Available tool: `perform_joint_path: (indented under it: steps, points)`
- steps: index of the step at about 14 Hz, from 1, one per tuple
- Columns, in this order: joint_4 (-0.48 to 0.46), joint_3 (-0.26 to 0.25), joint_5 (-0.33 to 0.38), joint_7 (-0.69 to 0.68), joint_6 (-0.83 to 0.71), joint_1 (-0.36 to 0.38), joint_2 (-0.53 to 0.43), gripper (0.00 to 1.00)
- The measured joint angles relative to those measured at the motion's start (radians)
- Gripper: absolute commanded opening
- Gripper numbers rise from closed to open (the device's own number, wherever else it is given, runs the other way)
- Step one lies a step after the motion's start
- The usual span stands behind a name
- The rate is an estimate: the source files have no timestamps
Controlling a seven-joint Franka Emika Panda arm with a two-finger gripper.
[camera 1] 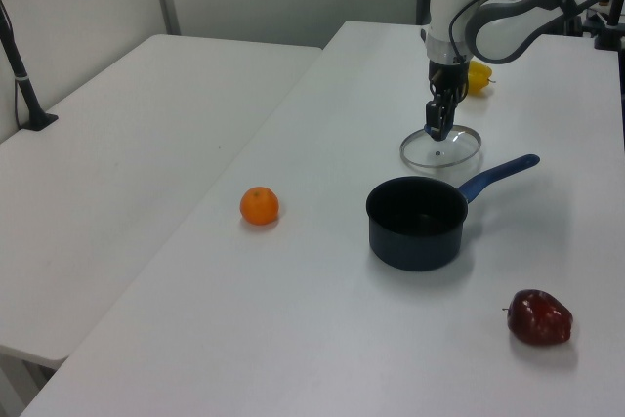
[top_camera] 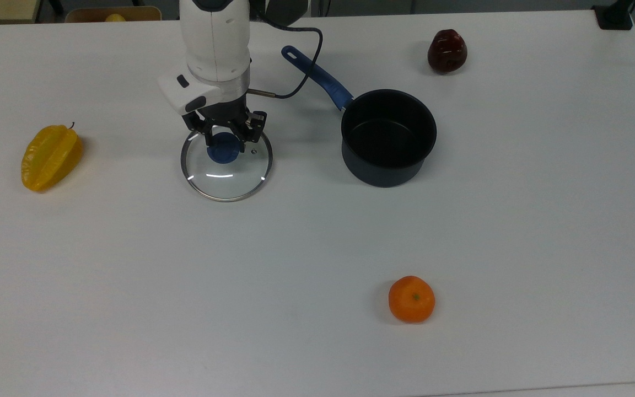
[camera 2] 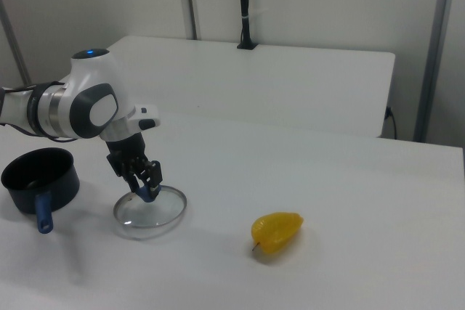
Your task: Open lid
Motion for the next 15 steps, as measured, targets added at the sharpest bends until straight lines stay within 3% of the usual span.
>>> perform_joint_path:
  steps: [5, 7, 9, 15]
  points:
    - [0.000, 0.000, 0.000, 0.000, -0.004, 0.000, 0.012, 0.46]
    - [0.000, 0.000, 0.000, 0.000, -0.012, 0.000, 0.015, 0.90]
    - [0.000, 0.000, 0.000, 0.000, -0.019, 0.000, 0.018, 1.00]
    - [0.020, 0.000, 0.000, 0.000, -0.047, -0.001, 0.021, 1.00]
